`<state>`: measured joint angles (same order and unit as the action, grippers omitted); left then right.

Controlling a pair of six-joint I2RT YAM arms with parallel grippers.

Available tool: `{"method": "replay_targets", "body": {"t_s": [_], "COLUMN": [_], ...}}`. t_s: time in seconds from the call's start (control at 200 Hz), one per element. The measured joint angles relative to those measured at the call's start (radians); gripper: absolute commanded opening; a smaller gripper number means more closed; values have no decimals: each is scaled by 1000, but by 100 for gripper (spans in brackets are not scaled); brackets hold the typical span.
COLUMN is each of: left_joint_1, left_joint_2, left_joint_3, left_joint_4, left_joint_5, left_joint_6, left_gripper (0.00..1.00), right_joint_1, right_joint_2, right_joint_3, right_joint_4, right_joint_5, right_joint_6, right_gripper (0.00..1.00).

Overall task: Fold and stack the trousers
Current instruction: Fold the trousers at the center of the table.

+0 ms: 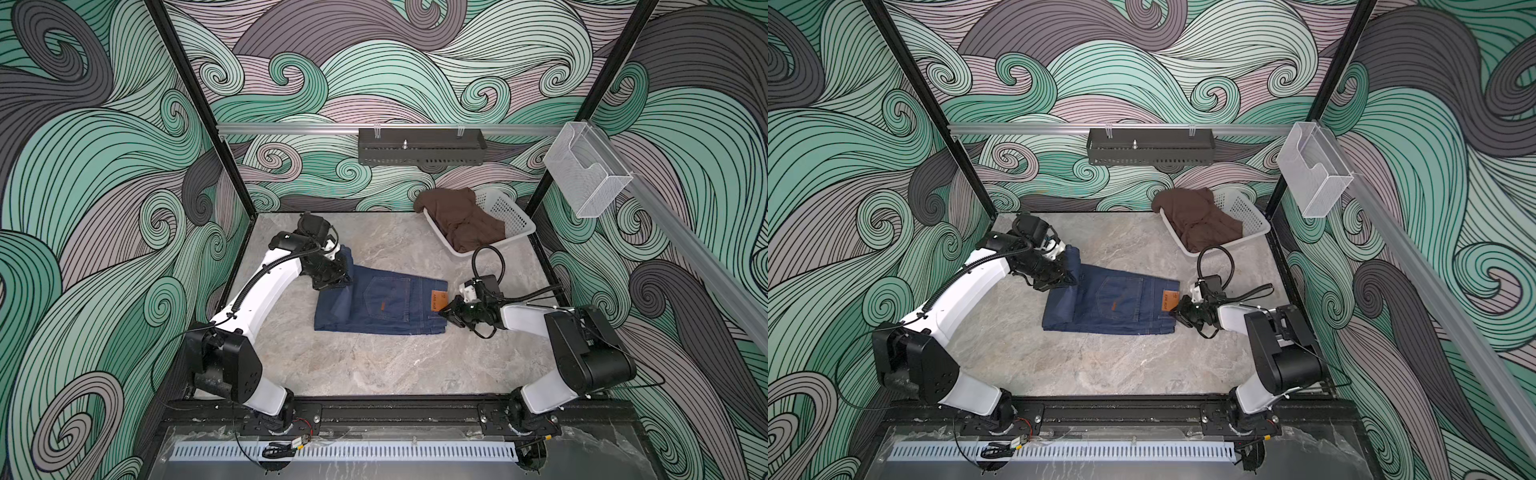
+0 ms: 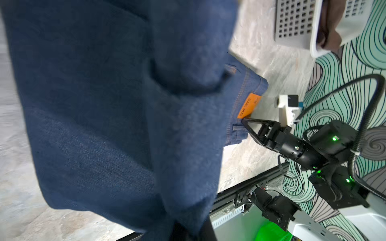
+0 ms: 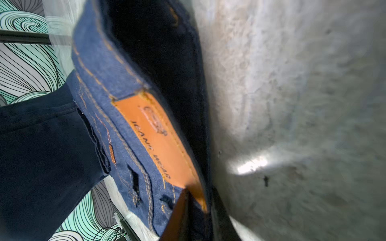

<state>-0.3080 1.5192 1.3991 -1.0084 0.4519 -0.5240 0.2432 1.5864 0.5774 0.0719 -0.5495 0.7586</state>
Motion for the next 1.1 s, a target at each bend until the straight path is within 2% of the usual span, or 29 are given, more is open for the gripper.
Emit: {"method": "replay_targets", "body": {"t_s": [0.2,0.42,0.826,1.101], "left_joint_1": [-116,-233,-369,-418], "left_joint_2": [77,166,317,425], "left_joint_3": [11,29,148,217], "left_joint_4": [67,135,244,270], "left_joint_5": [-3,-15,-41,-48], "left_joint_6": [-73,-141,-243,-275], "left_gripper": [0,0,0,0], "right_joint_1": [23,50,98,119], "right_joint_2": [31,53,73,87], "right_joint_3": [0,0,0,0], "right_joint_4": [54,107,157,191], "right_joint_5": [-10,-16,-11,-11], "right_joint_6": [5,10,40,57], "right_gripper": [7,6,6,6]}}
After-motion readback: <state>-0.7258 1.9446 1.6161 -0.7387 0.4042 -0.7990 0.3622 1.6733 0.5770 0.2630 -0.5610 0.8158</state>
